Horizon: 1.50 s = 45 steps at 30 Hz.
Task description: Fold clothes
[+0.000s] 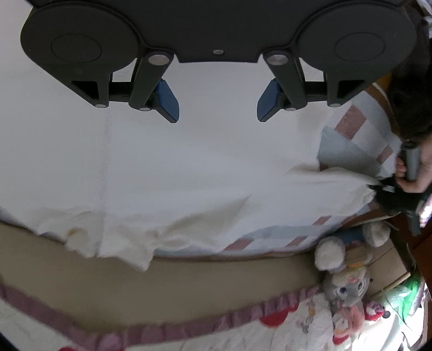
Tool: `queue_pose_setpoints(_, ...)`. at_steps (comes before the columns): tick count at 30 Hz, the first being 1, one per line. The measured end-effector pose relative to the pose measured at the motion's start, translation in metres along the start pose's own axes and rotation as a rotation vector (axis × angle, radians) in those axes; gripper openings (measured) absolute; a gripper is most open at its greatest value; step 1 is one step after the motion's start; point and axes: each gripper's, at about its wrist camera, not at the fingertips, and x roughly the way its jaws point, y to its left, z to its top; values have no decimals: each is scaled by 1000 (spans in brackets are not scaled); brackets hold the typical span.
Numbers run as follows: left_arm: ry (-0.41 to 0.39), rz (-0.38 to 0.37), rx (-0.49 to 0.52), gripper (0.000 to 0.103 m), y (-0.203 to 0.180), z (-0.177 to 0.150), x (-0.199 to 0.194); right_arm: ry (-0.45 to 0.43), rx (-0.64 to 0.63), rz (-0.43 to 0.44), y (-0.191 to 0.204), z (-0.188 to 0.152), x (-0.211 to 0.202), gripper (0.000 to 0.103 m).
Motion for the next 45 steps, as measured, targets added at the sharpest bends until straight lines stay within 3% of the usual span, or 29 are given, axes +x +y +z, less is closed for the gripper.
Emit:
queue_pose_setpoints(1,-39,-38,8,6,-7,-1,-19,-13,6,-7,-3,-1,-8,69)
queue_pose_setpoints(5,-176,-231,235,6,-67,-28,-97,-27,59,-2,-23,-5,-24,69)
queue_pose_setpoints(9,-272,-520,458,6,-129,-76,-177,-17,129,-10,-45,-14,-32,69)
queue_pose_setpoints(11,-257,-687,525,6,-151,-105,-207,-19,169,-13,-55,-18,-37,69)
queue_pose_setpoints(13,-163,-847,550,7,-170,-133,-225,-24,203,-18,-64,-22,-43,69)
queue_pose_setpoints(14,-37,-946,536,13,-178,-145,-221,-26,215,-21,-67,-24,-46,69)
queue_pose_setpoints(15,156,-1040,498,23,-187,-158,-208,-25,210,-24,-69,-25,-48,69)
queue_pose_setpoints(16,355,-1069,455,39,-194,-173,-192,-24,204,-27,-71,-27,-50,69)
queue_pose_setpoints(17,522,-1075,419,40,-199,-187,-177,-20,169,-28,-69,-29,-52,69)
queue_pose_setpoints(19,633,-989,412,40,-196,-208,-159,-30,97,-29,-65,-31,-59,69)
queue_pose_setpoints(26,417,-897,509,42,-145,-190,-155,-42,112,6,-78,-29,-58,69)
queue_pose_setpoints(29,328,-806,511,56,-124,-179,-157,-47,95,14,-73,-21,-51,69)
queue_pose_setpoints(35,325,-645,510,56,-94,-176,-133,-99,-211,59,-15,1,-41,69)
queue_pose_setpoints(40,307,-532,647,56,-95,-195,-129,23,-548,63,39,-8,8,69)
queue_pose_setpoints(43,282,-520,665,56,-91,-199,-131,98,-599,-21,47,-17,44,67)
queue_pose_setpoints(45,267,-506,661,56,-89,-198,-130,79,-539,-38,38,-12,48,33)
